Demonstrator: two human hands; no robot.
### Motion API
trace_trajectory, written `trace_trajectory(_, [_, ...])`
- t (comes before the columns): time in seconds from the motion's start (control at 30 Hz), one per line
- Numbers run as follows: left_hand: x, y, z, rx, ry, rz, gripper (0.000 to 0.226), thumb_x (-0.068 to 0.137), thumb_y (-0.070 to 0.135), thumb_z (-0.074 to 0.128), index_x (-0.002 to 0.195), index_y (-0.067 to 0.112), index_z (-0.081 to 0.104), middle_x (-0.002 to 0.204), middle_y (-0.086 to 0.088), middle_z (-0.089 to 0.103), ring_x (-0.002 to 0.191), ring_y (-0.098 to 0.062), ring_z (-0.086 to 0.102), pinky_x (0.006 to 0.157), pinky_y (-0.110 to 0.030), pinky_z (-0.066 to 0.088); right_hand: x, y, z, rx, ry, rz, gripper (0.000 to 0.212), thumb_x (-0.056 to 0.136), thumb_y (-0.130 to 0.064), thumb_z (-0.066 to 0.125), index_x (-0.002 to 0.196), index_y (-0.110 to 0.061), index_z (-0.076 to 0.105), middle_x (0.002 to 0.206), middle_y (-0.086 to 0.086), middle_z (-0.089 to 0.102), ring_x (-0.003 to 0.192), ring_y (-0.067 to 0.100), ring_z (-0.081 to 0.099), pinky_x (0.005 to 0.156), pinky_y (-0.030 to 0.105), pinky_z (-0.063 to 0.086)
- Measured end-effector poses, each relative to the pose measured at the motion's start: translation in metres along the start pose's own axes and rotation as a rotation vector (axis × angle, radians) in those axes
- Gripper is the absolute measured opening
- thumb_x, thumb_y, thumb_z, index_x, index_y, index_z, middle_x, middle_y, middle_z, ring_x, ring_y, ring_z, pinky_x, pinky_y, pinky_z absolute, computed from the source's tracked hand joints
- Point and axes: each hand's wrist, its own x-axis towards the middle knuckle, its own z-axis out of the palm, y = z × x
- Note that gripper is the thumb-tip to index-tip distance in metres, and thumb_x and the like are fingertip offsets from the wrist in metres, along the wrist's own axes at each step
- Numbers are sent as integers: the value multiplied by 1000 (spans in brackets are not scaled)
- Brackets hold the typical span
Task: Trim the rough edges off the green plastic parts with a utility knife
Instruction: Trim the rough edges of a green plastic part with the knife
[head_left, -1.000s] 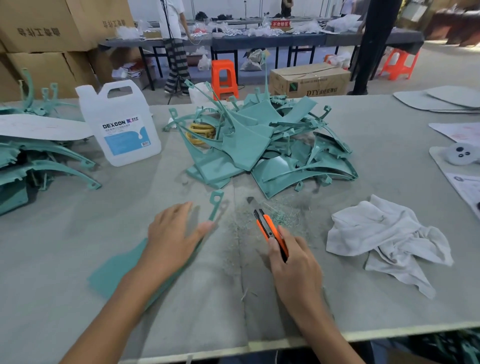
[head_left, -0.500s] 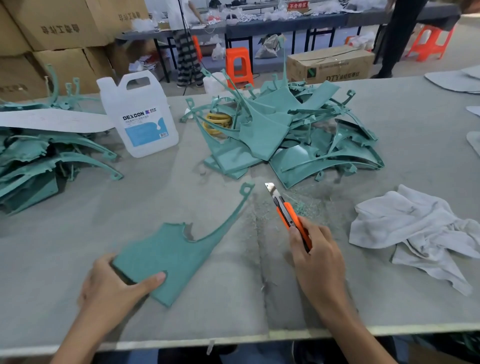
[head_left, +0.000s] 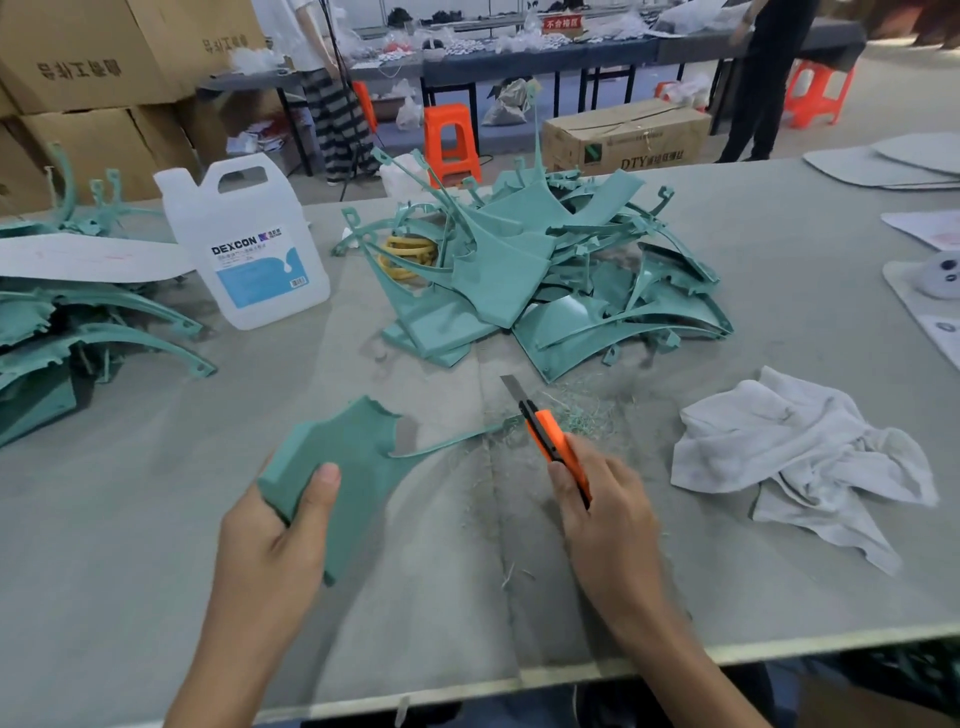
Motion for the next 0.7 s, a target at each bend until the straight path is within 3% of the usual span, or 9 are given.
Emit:
trace_trajectory(0.13, [-4,0,3,-151,-22,-62,15,84,48,68,96,43,75,97,9,77,87,-9,71,81,-37,54,-1,-1,5,-176,-14,-64,33,96,-27,67,128,-16,68,102,6,73,88,33,62,71,39,49])
trace_trajectory(0.23, [-4,-1,2,-206,-4,-82,18,87,35,69,102,41,75,103,7,77,95,-10,72,85,-37,51,1,-3,7,-254,-56,-31,31,98,-31,64,127,-18,68,103,6,71,91,34,60,73,41,49])
trace_trajectory(0.37, [-6,-4,-1,-217,-1,-90,25,83,38,66,106,38,75,105,6,77,97,-11,72,83,-35,57,2,-4,8,-298,-50,-3,32,100,-33,62,128,-17,67,101,9,71,89,35,60,74,43,49])
trace_trajectory(0.5, [-8,-6,-2,-243,0,-95,26,83,37,66,108,37,75,106,5,77,98,-12,72,90,-35,50,2,-5,8,-301,-49,18,34,101,-37,60,130,-19,66,103,7,71,90,34,59,72,41,47])
trace_trajectory(0.7, [-10,-6,-6,-270,-8,-113,25,84,35,66,107,36,75,106,3,77,98,-15,72,89,-38,52,-2,-5,6,-301,-45,-17,31,97,-34,65,125,-21,70,101,4,72,91,33,62,67,39,49])
